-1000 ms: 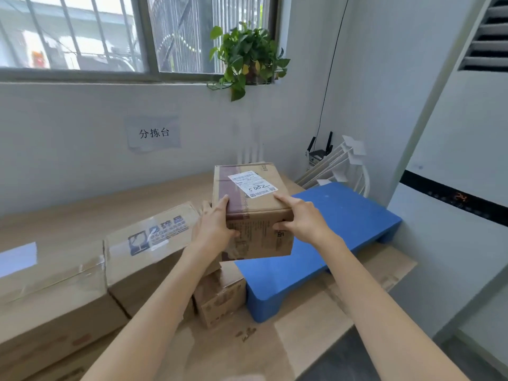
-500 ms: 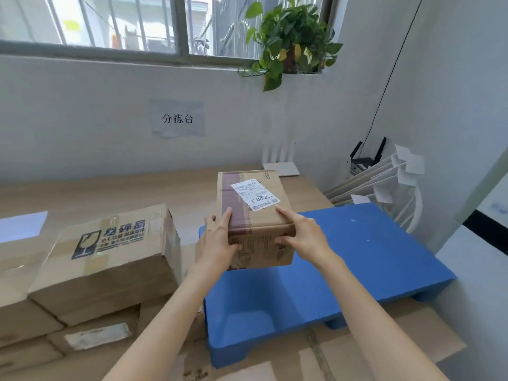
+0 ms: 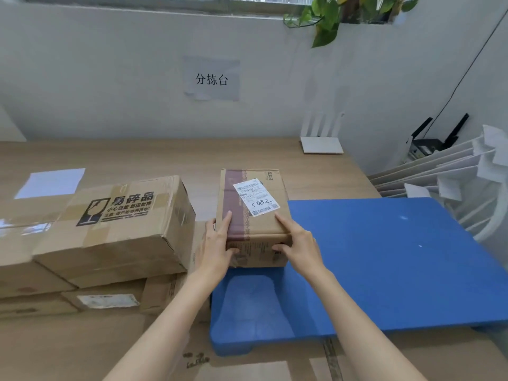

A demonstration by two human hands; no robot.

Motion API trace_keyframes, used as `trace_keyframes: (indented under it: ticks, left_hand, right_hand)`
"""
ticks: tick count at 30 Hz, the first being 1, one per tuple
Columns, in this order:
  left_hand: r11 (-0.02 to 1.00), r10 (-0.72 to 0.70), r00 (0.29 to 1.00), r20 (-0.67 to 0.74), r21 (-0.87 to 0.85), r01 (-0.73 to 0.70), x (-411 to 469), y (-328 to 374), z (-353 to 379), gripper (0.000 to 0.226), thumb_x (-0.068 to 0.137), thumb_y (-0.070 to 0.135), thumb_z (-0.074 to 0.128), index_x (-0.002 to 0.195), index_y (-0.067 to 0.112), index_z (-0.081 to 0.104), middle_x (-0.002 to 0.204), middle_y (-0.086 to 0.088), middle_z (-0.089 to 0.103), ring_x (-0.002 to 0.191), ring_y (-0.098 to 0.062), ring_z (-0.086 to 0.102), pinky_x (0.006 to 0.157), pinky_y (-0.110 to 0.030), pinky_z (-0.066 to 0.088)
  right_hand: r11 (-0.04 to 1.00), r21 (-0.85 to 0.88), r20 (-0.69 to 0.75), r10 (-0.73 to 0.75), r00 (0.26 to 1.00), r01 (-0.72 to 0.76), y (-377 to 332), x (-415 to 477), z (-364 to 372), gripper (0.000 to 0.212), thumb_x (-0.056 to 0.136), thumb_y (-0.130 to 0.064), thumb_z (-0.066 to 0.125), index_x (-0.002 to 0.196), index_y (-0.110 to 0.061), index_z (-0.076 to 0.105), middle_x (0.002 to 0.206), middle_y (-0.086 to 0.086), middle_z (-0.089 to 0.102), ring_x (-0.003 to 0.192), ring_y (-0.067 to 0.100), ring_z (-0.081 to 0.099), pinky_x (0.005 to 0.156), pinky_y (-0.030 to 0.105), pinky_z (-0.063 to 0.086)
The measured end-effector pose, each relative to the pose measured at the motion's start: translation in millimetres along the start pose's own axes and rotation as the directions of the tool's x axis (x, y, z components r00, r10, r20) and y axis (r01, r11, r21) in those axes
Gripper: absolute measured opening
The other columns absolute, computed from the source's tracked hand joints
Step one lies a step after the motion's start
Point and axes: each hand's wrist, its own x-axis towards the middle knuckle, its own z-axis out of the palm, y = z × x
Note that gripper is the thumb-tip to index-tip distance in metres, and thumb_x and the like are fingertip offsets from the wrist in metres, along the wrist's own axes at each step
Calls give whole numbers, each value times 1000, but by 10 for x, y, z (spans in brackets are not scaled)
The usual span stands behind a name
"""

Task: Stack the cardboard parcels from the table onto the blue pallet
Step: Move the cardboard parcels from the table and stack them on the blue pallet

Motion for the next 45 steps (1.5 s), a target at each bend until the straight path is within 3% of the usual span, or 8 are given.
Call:
trace_keyframes:
  ticks: [4,17,26,45]
  left_hand:
    - [998,11,1000,-11,66,-10,100,-94,9,87,87,7,65,153,29,14,147,-9,24,123,-27,46,93,-31,42]
    - [998,48,998,-46,39,-47,241,-244,73,87,85,2,65,152,28,16,147,-11,25,123,-29,47,96,-35,44]
    - [997,51,997,-55,62,-48,234,-273,110,89,86,3,65,152,30,12,150,-10,21,120,-29,50,92,-37,48]
    - [997,52,997,-56,52,-49,259,-266,186,91,85,6,66,152,31,10,148,-10,24,120,-28,49,91,-39,51]
  right_hand:
    - [1000,-2,-1,-12,1000,12,25,125,121,78,80,-13,73,144,-40,36,142,-14,48,119,19,52,89,33,45]
    - [991,-126,24,-34,999,36,18,295,234,73,82,-19,71,139,-39,31,146,-11,37,114,25,54,80,37,47]
    - [990,-140,38,-10,999,15,29,303,239,75,83,-21,71,142,-40,29,156,-7,26,125,26,49,86,40,48]
    - [991,-129,38,-28,999,33,61,303,177,76,83,-21,72,143,-39,29,156,-8,26,127,25,47,88,39,47]
